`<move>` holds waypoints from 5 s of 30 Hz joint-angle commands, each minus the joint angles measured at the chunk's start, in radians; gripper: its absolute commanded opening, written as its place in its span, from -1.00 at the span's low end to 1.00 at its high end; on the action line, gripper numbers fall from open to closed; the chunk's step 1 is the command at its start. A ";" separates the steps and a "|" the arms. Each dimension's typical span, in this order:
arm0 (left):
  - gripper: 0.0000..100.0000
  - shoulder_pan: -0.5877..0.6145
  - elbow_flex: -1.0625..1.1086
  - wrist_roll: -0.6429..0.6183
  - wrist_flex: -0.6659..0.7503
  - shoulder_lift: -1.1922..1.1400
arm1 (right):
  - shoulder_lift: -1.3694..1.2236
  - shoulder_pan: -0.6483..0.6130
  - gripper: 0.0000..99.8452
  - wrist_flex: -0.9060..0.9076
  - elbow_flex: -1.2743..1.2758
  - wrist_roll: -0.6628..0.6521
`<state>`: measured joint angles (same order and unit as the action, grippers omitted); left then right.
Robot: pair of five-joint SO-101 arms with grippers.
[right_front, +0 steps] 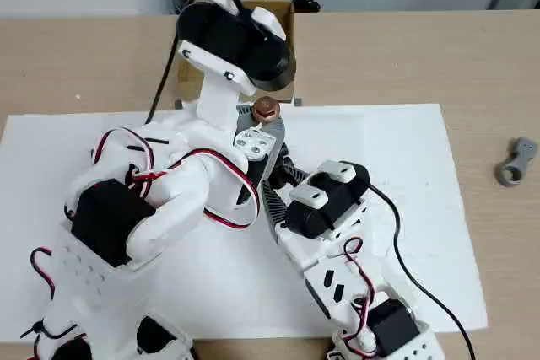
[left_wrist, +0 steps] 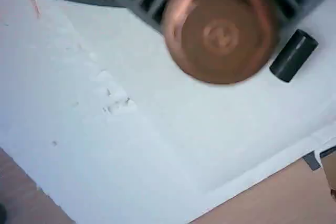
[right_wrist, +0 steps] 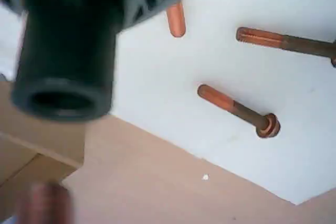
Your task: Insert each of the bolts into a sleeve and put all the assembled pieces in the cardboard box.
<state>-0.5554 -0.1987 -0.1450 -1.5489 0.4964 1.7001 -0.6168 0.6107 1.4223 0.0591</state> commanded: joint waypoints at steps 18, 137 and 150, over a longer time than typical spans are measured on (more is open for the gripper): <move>-0.99 0.061 0.203 -0.106 0.160 0.008 | 0.008 -0.004 -0.99 -0.024 -0.006 -0.009; -0.99 0.000 0.278 -0.295 0.152 0.005 | 0.008 0.061 -0.99 -0.125 -0.052 -0.003; -0.62 0.132 0.216 -0.290 -0.003 0.006 | 0.008 0.061 -0.99 -0.130 -0.054 -0.003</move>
<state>-0.4312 0.0698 -0.4350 -1.5075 0.4948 1.6970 -0.5738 0.5217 1.4316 0.0560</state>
